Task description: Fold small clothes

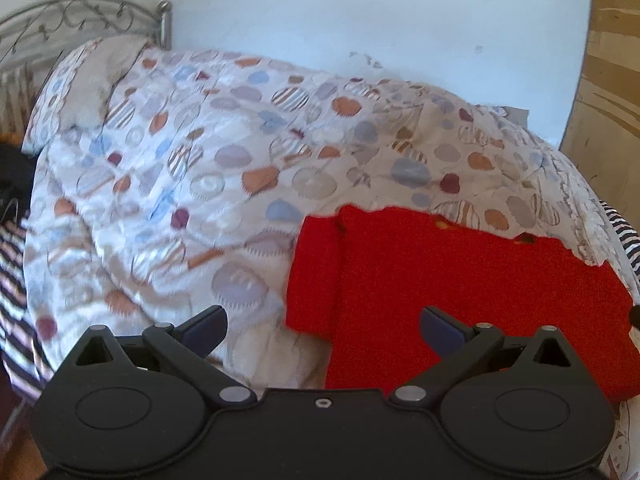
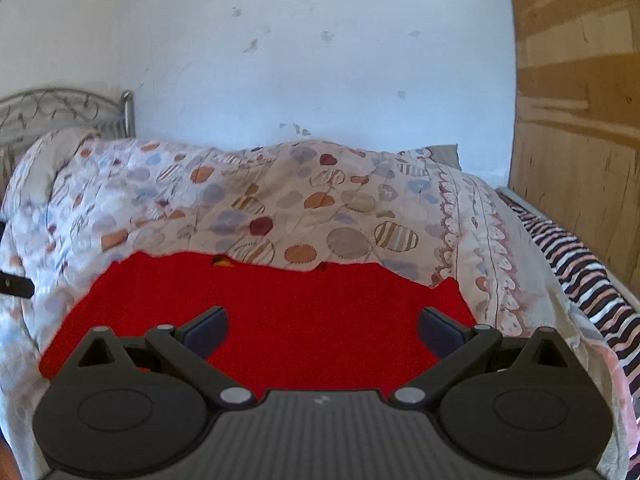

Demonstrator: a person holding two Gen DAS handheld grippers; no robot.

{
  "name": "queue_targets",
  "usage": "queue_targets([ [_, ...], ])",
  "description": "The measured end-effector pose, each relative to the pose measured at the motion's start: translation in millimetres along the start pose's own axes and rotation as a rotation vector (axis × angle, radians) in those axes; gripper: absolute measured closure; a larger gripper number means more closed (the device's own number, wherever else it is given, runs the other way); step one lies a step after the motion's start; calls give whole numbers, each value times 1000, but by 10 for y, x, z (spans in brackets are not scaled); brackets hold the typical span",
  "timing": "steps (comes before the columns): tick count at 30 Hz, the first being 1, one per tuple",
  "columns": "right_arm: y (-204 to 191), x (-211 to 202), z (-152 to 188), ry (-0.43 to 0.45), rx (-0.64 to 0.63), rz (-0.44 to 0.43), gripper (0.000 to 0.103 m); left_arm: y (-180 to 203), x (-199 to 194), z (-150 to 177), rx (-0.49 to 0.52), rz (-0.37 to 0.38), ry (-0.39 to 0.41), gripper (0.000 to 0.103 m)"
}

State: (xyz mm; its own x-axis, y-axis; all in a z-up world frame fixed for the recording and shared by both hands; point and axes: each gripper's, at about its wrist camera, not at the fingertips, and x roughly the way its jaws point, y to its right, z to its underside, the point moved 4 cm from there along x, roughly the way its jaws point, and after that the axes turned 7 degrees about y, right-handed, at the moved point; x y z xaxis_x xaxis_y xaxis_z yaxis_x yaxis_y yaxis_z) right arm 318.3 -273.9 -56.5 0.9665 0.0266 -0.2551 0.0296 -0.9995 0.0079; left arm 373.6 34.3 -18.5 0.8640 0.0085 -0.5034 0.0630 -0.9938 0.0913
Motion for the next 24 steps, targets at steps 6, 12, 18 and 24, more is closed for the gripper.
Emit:
queue_targets([
  [6,-220,6,205,-26,-26,-29,0,-112,44,276,-62,-36,-70,1],
  [12,-332,86,333,-55,-22,-52,0,-184,90,477,-94,-57,-128,1],
  [18,-430,181,348,-33,-74,-55,0,-191,113,582,-173,-14,-154,1],
  [24,-583,284,408,-30,-118,-76,0,-206,184,639,-186,-30,-178,1],
])
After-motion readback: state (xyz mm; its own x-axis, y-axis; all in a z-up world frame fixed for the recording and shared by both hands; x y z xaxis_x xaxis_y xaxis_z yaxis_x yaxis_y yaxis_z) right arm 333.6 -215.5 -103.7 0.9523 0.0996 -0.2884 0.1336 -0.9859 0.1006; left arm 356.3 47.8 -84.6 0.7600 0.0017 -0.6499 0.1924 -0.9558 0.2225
